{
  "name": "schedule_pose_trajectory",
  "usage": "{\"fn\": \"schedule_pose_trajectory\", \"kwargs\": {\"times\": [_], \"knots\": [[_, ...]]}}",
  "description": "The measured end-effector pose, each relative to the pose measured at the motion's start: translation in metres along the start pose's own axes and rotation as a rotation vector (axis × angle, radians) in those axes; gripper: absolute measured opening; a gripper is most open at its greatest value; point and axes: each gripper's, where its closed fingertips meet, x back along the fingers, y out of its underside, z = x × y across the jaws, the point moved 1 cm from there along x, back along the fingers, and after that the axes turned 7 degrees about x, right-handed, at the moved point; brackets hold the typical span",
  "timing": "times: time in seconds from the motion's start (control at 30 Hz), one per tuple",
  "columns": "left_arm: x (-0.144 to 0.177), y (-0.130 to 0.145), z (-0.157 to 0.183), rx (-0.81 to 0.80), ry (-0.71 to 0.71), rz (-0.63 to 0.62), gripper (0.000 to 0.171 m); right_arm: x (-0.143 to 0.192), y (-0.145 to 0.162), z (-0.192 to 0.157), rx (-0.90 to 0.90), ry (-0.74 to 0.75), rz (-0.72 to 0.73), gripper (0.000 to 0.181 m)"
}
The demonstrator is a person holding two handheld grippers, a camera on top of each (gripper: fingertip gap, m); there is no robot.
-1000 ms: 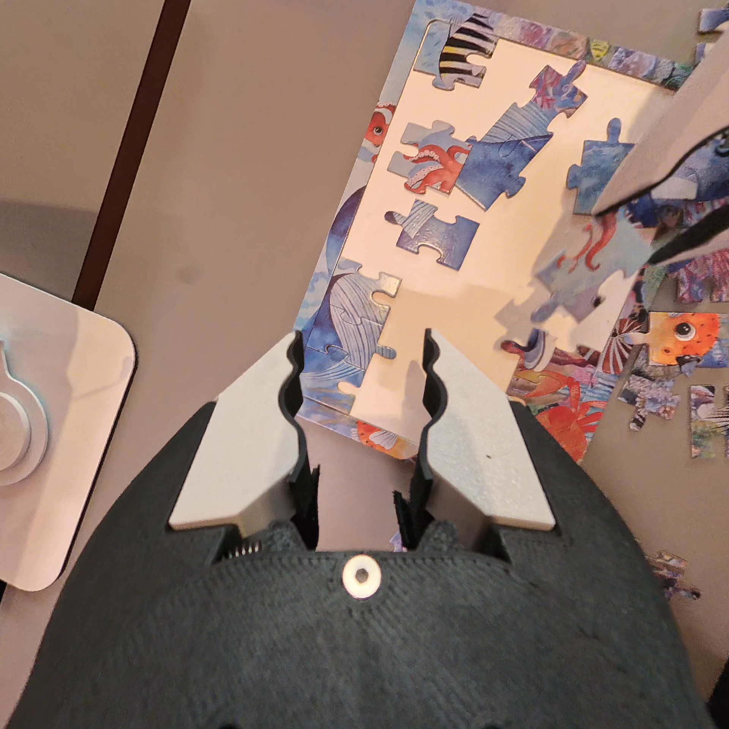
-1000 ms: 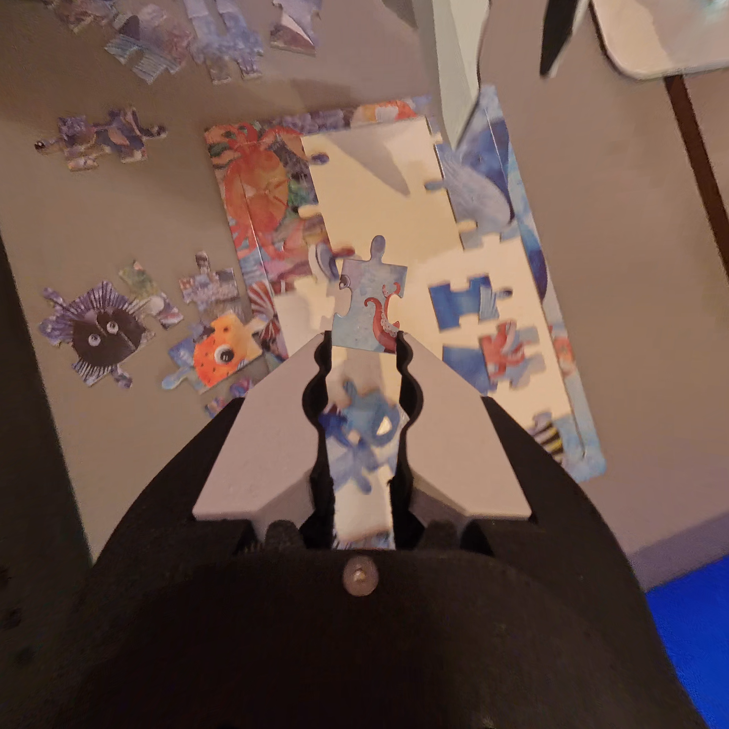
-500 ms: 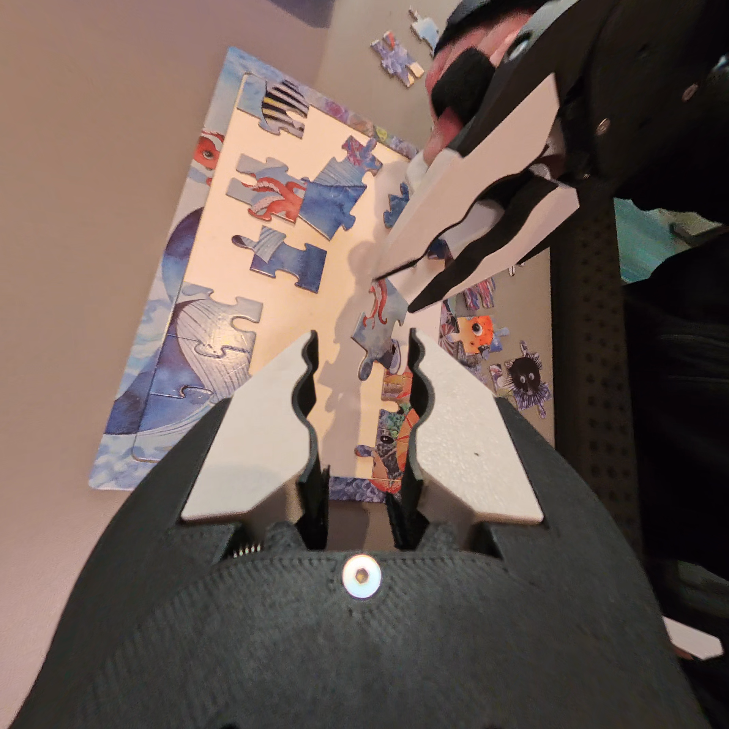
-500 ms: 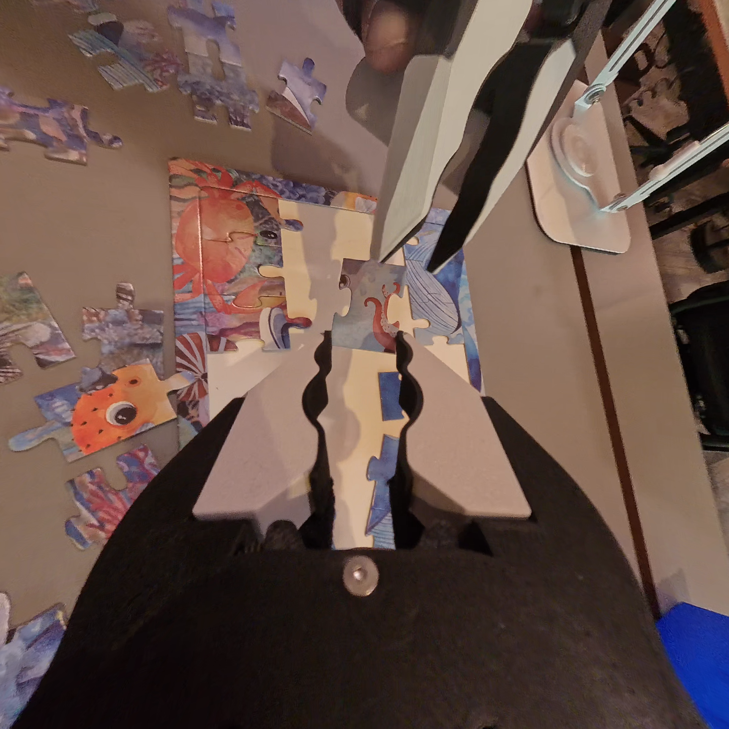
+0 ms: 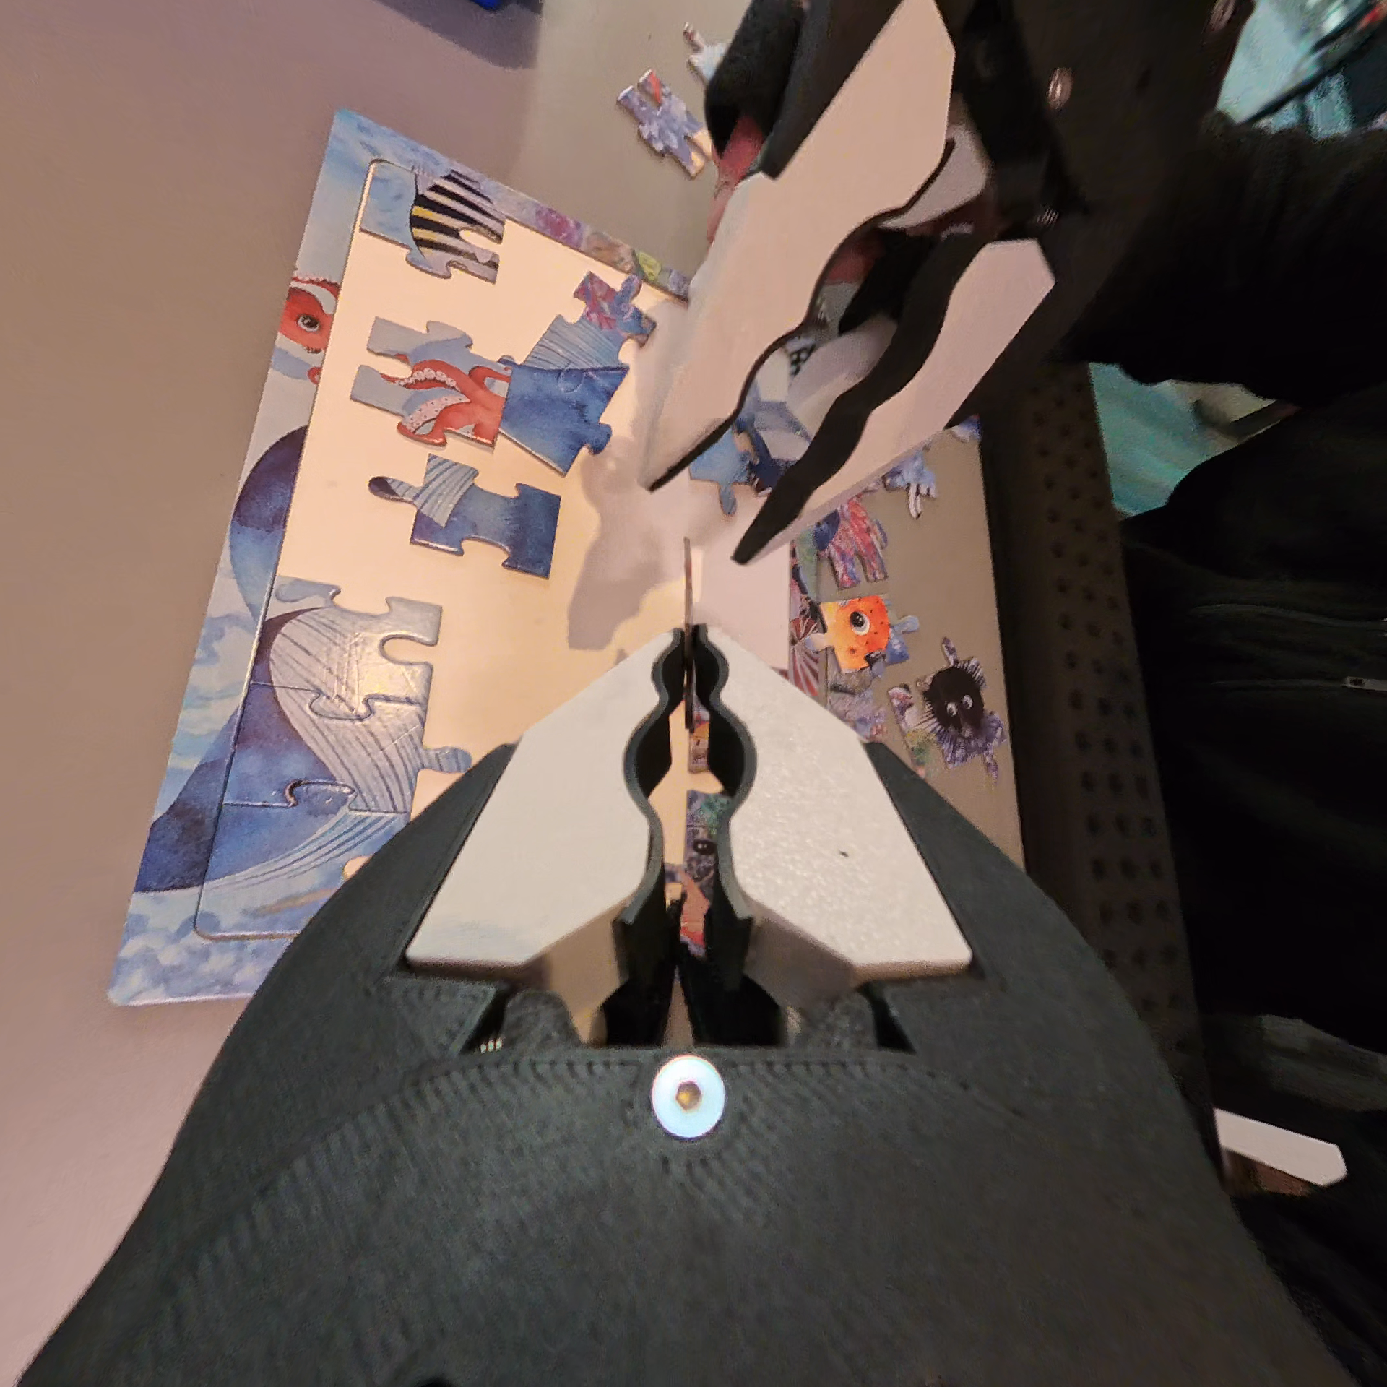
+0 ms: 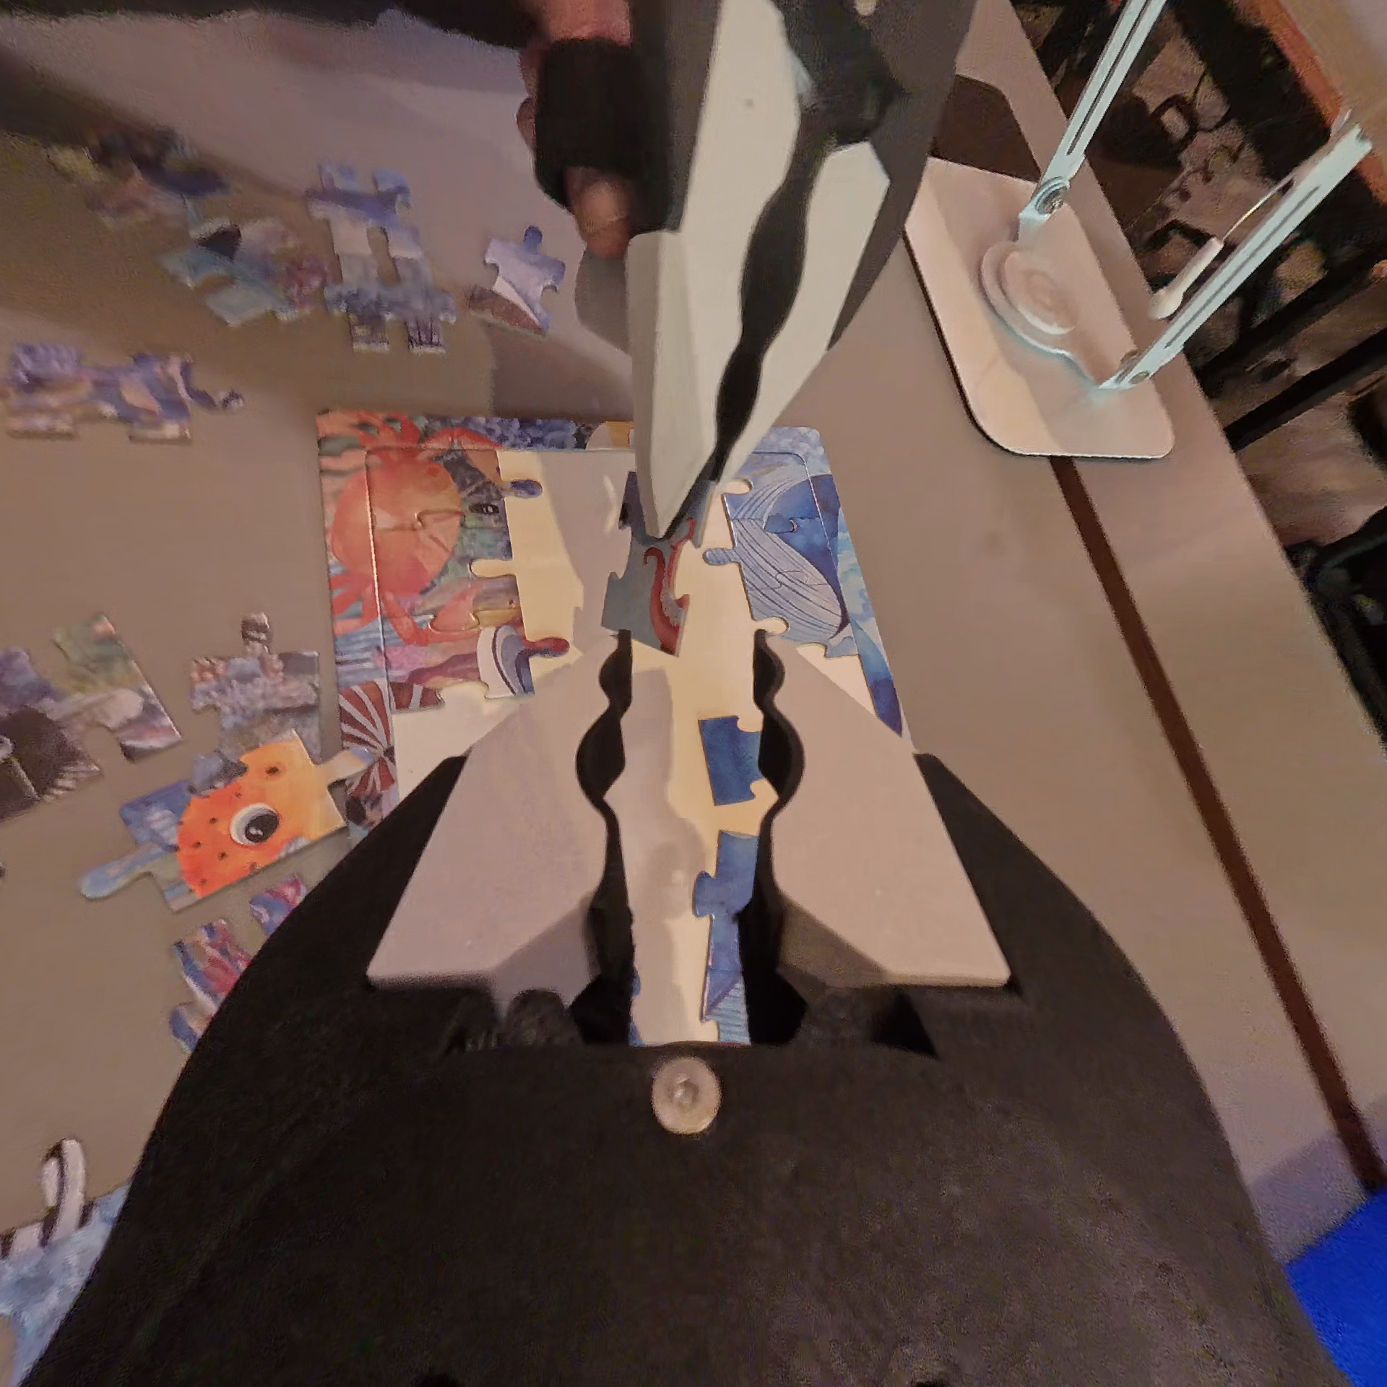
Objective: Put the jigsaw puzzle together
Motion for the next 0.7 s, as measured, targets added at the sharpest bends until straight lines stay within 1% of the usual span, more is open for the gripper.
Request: {"fn": "schedule_pose_trajectory", "kwargs": {"times": [0.07, 0.13, 0.17, 0.2, 0.23, 0.27, 0.3, 0.33, 0.37, 0.47, 0.53, 0.63, 0.7], "knots": [[0.0, 0.0, 0.001, -0.031, -0.033, -0.023, 0.0, -0.004, -0.005, -0.005, -0.063, -0.079, 0.019, 0.029], [-0.002, -0.002, 0.007, -0.076, -0.043, -0.036, 0.0, -0.01, -0.006, -0.01, -0.104, -0.145, -0.003, 0.02], [-0.003, -0.003, 0.009, -0.099, -0.053, -0.04, 0.0, -0.013, -0.004, -0.011, -0.105, -0.16, -0.037, 0.018], [-0.002, -0.004, 0.006, -0.113, -0.095, -0.045, 0.0, -0.015, -0.002, -0.01, -0.097, -0.168, -0.059, 0.011], [-0.002, -0.006, 0.006, -0.117, -0.116, -0.044, 0.001, -0.015, -0.002, -0.01, -0.099, -0.18, -0.064, 0.004], [-0.002, -0.011, 0.006, -0.127, -0.127, -0.023, 0.003, -0.013, -0.002, -0.007, -0.112, -0.188, -0.064, 0.002], [0.0, -0.018, 0.007, -0.135, -0.136, 0.016, 0.006, -0.008, -0.002, -0.003, -0.134, -0.185, -0.054, 0.0], [0.002, -0.025, 0.005, -0.141, -0.157, 0.055, 0.014, -0.003, 0.0, 0.004, -0.156, -0.168, -0.045, 0.0], [0.004, -0.03, 0.001, -0.151, -0.189, 0.076, 0.025, 0.004, 0.004, 0.011, -0.18, -0.145, -0.045, 0.0], [0.0, -0.033, -0.009, -0.191, -0.248, 0.088, 0.038, 0.029, 0.017, 0.032, -0.258, -0.09, -0.021, 0.0], [-0.015, -0.028, -0.018, -0.207, -0.292, 0.044, 0.049, 0.043, 0.026, 0.042, -0.31, -0.052, -0.001, 0.0], [-0.038, -0.021, -0.036, -0.237, -0.369, -0.052, 0.059, 0.054, 0.043, 0.047, -0.358, -0.022, 0.004, 0.0], [-0.049, -0.018, -0.047, -0.254, -0.414, -0.099, 0.061, 0.054, 0.054, 0.045, -0.382, -0.019, 0.0, 0.0]]}}
